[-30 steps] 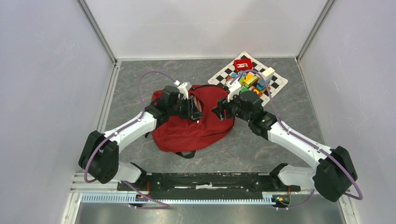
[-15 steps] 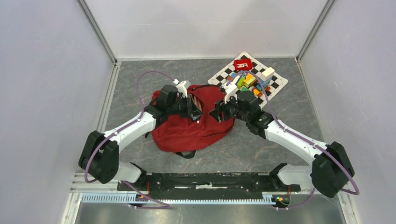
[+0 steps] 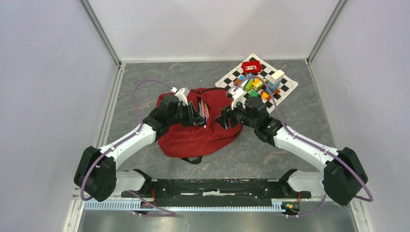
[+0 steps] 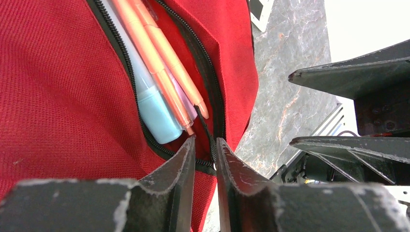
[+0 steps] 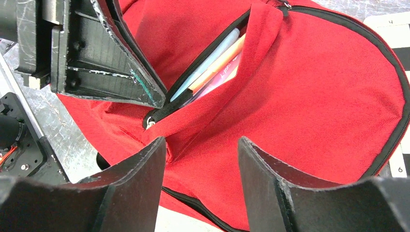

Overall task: Pack the student bag
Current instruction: Zip the student bag at the center of the board.

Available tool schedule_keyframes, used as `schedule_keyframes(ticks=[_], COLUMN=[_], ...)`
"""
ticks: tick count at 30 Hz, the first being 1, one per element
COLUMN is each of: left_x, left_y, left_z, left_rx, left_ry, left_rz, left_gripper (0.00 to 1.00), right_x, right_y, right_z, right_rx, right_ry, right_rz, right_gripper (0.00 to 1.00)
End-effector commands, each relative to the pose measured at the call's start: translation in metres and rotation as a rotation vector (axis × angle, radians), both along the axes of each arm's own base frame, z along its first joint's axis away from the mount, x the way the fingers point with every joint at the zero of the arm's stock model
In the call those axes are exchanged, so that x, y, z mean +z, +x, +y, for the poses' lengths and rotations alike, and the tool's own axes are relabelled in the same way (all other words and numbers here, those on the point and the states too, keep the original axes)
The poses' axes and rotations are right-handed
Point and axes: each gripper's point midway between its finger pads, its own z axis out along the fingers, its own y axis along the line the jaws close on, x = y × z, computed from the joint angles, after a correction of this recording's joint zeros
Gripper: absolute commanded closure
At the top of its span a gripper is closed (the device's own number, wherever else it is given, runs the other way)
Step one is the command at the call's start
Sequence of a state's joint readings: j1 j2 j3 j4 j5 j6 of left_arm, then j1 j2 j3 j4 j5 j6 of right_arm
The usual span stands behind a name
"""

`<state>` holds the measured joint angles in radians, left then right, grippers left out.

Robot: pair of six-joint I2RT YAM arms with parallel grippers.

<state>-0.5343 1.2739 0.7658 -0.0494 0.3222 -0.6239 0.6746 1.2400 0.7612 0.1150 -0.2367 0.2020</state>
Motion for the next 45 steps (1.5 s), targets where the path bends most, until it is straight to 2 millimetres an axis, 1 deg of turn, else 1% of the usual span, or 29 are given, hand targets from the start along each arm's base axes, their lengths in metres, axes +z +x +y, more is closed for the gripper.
schedule_keyframes(ticks=[1,4,7,10,16,19,20,21,24,27,30,33,37,42,45], left_x=[0.009,0.012,0.009,0.011,-0.001,-0.004,-0.004,-0.003,0.008,0.022,0.038,0.045,0.046,0.047,0.05], left_y=[0.003,0.002,0.002,0.002,0.003,0.002,0.002,0.002,0.004,0.01,0.01,0.008,0.006,0.007,0.008], left_z=[-0.003,-0.01,-0.015,-0.019,-0.024,-0.028,-0.03,-0.032,-0.032,-0.027,-0.028,-0.029,-0.03,-0.032,-0.031], left_rx=[0.029,-0.001,-0.031,-0.049,-0.063,-0.081,-0.089,-0.096,-0.084,-0.042,-0.035,-0.03,-0.028,-0.027,-0.011], left_ry=[-0.064,-0.101,-0.102,-0.122,-0.117,-0.131,-0.136,-0.146,-0.168,-0.175,-0.205,-0.24,-0.257,-0.261,-0.267], left_rz=[-0.011,-0.01,0.004,0.0,0.045,0.059,0.066,0.067,0.039,-0.008,-0.024,-0.018,-0.009,0.002,0.0], left_gripper=[0.71,0.7,0.69,0.69,0.69,0.69,0.7,0.74,0.9,0.98,0.98,0.98,0.98,0.98,0.98], right_x=[0.016,0.016,0.016,0.016,0.014,0.008,0.007,0.005,0.004,0.006,0.002,-0.003,-0.021,-0.03,-0.037], right_y=[-0.001,-0.002,-0.003,-0.004,-0.005,-0.006,-0.006,-0.006,-0.007,-0.017,-0.023,-0.021,-0.013,-0.006,-0.003], right_z=[0.011,0.013,0.015,0.015,0.016,0.019,0.02,0.02,0.026,0.037,0.043,0.043,0.041,0.046,0.047], right_rx=[0.033,0.04,0.044,0.045,0.05,0.053,0.05,0.048,0.053,0.079,0.077,0.04,-0.013,-0.038,-0.058], right_ry=[0.044,0.041,0.038,0.029,0.002,-0.024,-0.029,-0.032,-0.029,-0.026,-0.053,-0.069,-0.12,-0.119,-0.134], right_rz=[-0.034,-0.036,-0.038,-0.043,-0.053,-0.059,-0.057,-0.049,-0.039,-0.074,-0.112,-0.138,-0.145,-0.158,-0.165], right_gripper=[0.39,0.39,0.39,0.4,0.4,0.39,0.39,0.38,0.38,0.35,0.33,0.31,0.31,0.31,0.33])
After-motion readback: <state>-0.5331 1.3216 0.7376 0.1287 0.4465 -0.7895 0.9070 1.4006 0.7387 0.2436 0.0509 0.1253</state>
